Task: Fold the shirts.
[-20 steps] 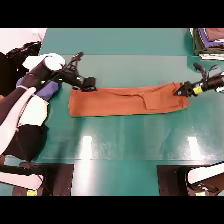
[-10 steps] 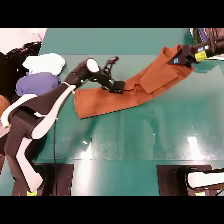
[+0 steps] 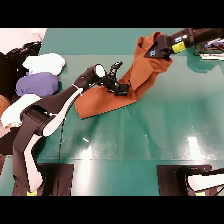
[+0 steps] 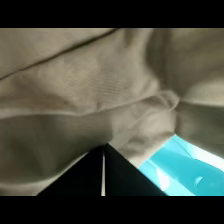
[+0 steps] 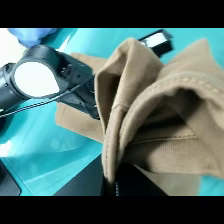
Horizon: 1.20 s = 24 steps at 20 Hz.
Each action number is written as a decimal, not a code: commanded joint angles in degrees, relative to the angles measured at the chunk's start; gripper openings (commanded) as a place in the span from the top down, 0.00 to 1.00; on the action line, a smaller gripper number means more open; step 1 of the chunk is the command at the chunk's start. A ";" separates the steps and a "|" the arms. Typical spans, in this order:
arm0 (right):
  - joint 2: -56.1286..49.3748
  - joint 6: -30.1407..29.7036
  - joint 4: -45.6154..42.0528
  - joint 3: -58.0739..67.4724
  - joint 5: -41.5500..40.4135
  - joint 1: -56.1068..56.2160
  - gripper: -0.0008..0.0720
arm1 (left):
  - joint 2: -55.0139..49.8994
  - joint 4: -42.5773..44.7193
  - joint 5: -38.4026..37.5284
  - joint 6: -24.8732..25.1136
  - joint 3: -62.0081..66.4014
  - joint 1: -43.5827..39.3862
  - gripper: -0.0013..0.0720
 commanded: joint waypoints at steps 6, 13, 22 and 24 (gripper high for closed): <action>-3.93 -2.84 0.09 0.28 -2.47 6.43 0.97 | 10.67 13.44 -11.91 -0.02 1.33 11.37 0.94; -12.85 -11.41 0.22 0.28 -18.18 25.81 0.95 | 24.30 16.92 -15.78 0.42 1.33 27.71 0.94; -10.01 -14.38 -15.47 -3.23 -15.15 25.51 0.10 | 30.29 16.65 -20.15 2.60 1.31 32.02 0.94; -7.06 -12.09 -15.41 -8.46 -13.40 18.21 0.10 | 30.29 16.39 -20.61 2.69 1.31 32.02 0.94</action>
